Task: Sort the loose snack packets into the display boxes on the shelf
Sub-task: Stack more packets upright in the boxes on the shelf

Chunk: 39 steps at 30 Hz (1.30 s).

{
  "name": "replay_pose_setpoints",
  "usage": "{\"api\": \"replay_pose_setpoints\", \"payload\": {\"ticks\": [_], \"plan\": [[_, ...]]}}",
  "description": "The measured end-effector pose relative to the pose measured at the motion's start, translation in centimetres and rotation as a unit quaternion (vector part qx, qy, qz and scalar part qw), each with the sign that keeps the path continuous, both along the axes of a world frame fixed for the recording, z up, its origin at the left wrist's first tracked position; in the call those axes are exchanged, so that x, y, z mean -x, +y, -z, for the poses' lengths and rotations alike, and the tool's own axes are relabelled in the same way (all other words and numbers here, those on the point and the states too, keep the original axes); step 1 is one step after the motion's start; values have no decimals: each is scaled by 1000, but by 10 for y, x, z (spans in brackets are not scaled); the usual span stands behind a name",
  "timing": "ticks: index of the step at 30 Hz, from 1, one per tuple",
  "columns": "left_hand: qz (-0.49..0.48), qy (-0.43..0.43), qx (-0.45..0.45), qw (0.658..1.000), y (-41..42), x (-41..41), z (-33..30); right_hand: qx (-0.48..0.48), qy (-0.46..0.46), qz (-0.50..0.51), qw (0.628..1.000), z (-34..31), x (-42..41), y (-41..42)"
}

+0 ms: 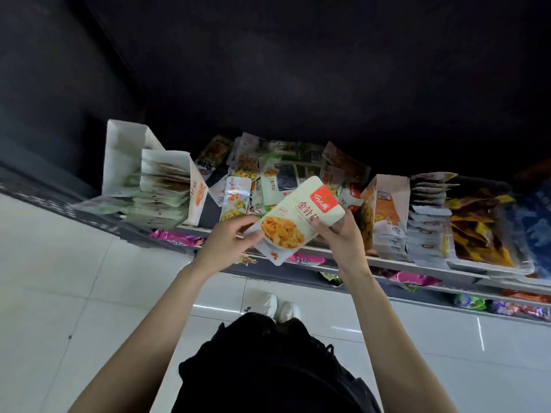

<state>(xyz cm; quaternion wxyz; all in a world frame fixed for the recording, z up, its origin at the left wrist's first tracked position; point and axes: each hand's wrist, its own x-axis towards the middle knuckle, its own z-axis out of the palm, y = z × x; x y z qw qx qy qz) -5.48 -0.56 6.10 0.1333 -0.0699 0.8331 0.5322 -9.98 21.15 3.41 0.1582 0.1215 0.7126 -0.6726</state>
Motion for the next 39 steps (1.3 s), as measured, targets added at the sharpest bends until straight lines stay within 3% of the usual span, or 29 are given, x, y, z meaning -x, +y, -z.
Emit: {"api": "replay_pose_setpoints", "payload": {"ticks": [3, 6, 11, 16, 19, 21, 25, 28, 33, 39], "plan": [[-50, 111, 93, 988, -21, -16, -7, -85, 121, -87, 985, -30, 4, -22], [-150, 166, 115, 968, -52, -25, -14, -143, 197, -144, 959, -52, 6, -60], [-247, 229, 229, 913, -135, -23, -10, -148, 296, -99, 938, -58, 18, -136], [-90, 228, 364, 899, -199, 19, 8, -180, 405, -34, 896, -49, 37, -204], [34, 183, 439, 879, -219, 44, 18, -204, 425, -5, 882, -44, 50, -233], [67, 163, 472, 864, -228, 49, 23, -218, 426, -13, 878, -40, 55, -243], [56, 239, 470, 848, -237, 45, 26, -244, 474, -66, 843, -31, 53, -254], [57, 262, 454, 850, -241, 44, 32, -321, 512, -115, 788, -23, 49, -265], [46, 284, 410, 865, -244, 42, 36, -429, 454, -210, 752, 8, 53, -291], [28, 301, 392, 869, -246, 41, 41, -497, 488, -182, 694, 6, 48, -296]]}}
